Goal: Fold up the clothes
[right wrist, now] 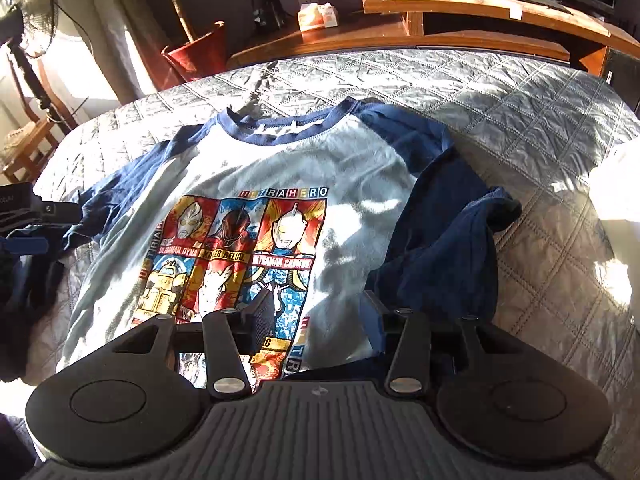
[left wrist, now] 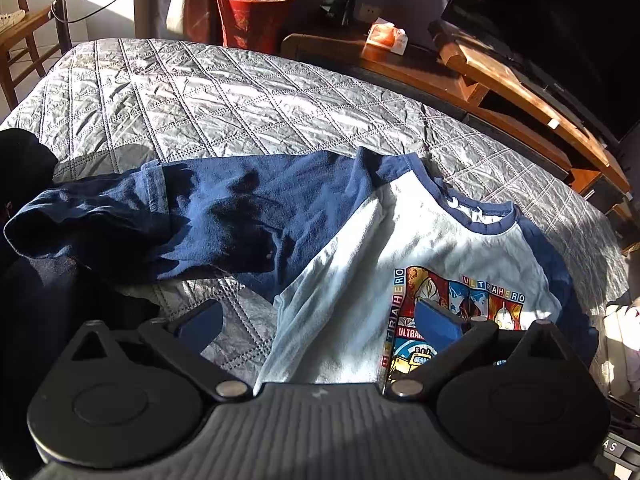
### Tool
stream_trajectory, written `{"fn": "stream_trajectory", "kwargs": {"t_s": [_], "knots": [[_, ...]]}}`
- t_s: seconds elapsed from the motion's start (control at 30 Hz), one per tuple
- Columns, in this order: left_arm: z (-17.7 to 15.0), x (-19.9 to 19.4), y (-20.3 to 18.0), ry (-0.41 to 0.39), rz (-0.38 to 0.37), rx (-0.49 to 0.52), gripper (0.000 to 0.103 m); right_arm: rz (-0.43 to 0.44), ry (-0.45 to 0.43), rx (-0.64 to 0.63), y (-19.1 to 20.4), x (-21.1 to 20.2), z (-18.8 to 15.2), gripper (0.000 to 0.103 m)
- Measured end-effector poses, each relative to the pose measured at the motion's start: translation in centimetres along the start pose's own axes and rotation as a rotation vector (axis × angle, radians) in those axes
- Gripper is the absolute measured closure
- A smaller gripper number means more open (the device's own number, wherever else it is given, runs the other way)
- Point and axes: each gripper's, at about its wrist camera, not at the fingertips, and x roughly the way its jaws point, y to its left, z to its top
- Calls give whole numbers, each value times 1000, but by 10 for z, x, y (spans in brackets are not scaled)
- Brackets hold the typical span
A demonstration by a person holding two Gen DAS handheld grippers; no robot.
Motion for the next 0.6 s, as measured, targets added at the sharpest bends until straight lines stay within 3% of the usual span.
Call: {"fn": "stream_trajectory", "kwargs": {"t_s": [0.13, 0.27, 0.37, 0.47, 0.6], "knots": [[4, -3, 6, -6, -9, -19, 1, 2, -111, -108, 21, -31, -25, 53], [5, -4, 8, -9, -10, -24, 1, -79, -199, -242, 26, -70, -35, 51], [4, -3, 6, -4, -6, -17, 1, -41, -153, -242, 20, -67, -49, 51], [2, -2, 4, -2, -10, -6, 1, 4, -101, -235, 14, -62, -64, 58], [1, -1, 2, 1, -11, 5, 1, 44, -52, -245, 10, -57, -81, 58]]}}
